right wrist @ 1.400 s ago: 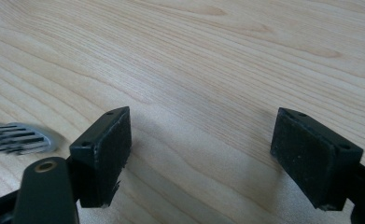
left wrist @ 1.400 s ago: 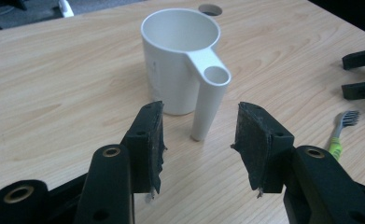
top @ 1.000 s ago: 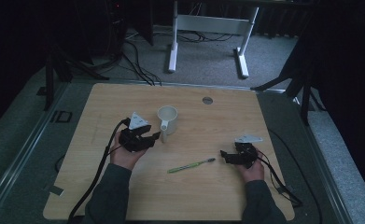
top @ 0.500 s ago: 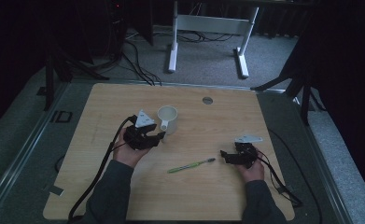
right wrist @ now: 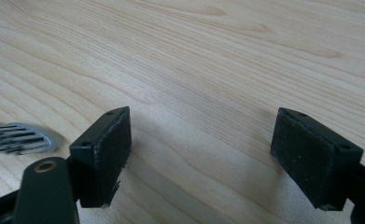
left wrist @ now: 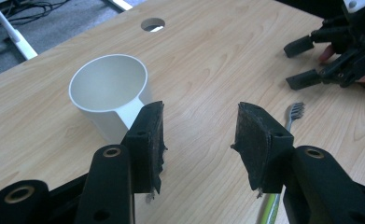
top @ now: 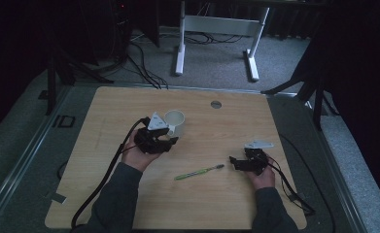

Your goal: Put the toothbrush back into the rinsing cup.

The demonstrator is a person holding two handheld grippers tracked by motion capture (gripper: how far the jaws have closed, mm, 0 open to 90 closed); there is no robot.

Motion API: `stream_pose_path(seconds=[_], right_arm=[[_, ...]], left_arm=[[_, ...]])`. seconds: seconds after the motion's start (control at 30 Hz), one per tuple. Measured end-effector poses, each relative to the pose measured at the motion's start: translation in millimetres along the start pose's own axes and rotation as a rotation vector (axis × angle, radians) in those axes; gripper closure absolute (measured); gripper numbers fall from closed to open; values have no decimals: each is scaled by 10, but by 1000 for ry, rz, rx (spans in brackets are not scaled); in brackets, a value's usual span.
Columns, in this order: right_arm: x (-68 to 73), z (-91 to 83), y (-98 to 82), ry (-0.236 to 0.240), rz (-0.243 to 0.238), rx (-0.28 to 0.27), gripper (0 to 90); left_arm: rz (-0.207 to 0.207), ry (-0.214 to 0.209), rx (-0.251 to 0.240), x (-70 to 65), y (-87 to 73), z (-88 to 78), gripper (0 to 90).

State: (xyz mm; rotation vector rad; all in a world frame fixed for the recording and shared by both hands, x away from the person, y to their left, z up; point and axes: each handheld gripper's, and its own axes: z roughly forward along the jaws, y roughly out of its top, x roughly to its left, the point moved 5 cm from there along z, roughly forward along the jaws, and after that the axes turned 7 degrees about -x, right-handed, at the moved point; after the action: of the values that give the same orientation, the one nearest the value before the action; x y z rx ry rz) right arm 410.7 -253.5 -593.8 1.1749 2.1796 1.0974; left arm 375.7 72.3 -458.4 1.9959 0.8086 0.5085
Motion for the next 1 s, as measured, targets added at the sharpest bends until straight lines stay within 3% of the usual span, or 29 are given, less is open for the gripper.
stream_pose_path(seconds=[0.3,0.8,1.0], right_arm=[[-1,-1,0,0,-1,1,198],[0,-1,0,0,0,1,199],[0,0,1,0,1,1,199]], left_arm=[[17,-10,21,-10,59,37,521],[93,-56,67,-148,184,172,533],[86,-78,97,-169,137,254,541]])
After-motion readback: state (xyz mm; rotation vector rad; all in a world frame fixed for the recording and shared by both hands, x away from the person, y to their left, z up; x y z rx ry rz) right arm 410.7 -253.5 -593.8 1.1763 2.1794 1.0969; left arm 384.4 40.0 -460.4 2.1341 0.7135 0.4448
